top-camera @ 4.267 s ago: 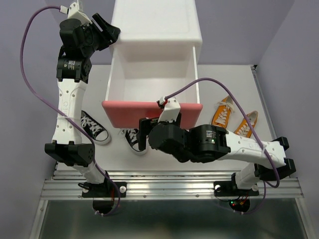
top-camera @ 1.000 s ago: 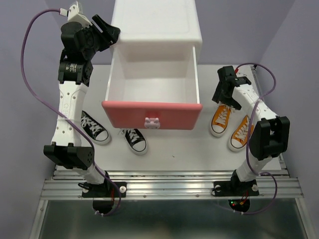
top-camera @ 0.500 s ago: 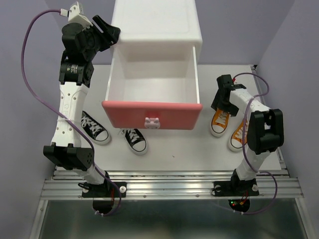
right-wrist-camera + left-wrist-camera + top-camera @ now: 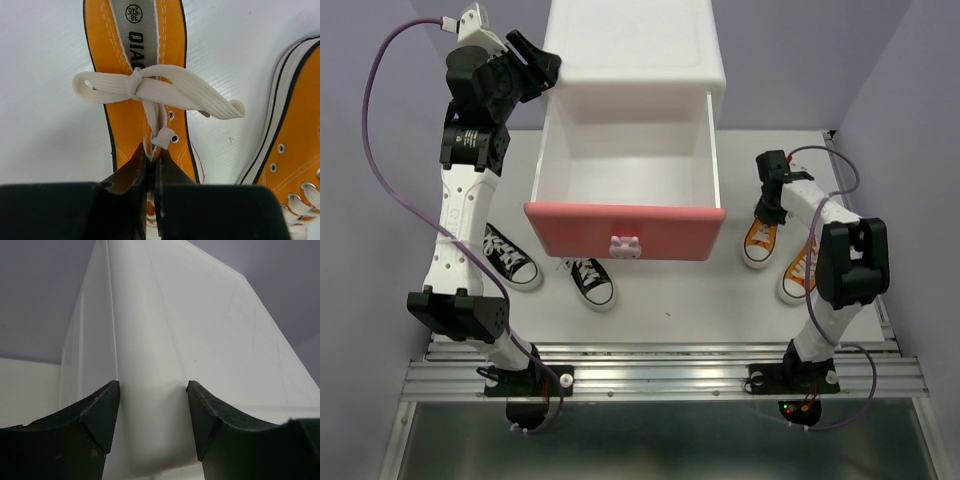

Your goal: Place and organize the shoes in the shoe cabinet

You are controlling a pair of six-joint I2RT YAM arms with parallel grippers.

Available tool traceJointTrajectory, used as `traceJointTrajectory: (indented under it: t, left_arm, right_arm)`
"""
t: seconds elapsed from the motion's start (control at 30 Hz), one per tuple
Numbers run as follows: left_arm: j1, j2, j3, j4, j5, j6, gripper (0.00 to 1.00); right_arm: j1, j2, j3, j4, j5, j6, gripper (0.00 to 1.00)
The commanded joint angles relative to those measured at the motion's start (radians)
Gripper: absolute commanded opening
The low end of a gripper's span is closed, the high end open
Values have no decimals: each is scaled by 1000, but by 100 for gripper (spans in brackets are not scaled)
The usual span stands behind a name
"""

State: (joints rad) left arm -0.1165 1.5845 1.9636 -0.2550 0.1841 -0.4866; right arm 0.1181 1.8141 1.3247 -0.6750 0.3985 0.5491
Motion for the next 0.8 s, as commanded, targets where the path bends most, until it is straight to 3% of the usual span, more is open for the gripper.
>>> traceJointTrajectory:
  t: [0.0,0.3,0.53,0.7,0.77]
  left_arm:
    - [-22,75,-63,-187,15,56,63]
    - [-22,72,-62,-191,6,14,63]
    - [-22,86,-23,-230,3,14,63]
    - [-22,77,-16,-239,-3,3,63]
    - [-22,75,-12,-239,-3,-3,63]
  right_arm:
    - [-6,-150,18,51,23,-21,1]
    - [-6,-395,146,106,50,-20,1]
    - [-6,-312,580,137,-41,-83,1]
    - [-6,-216,923,159,-196,23,1]
    - [-6,-188,968,190,-301,96,1]
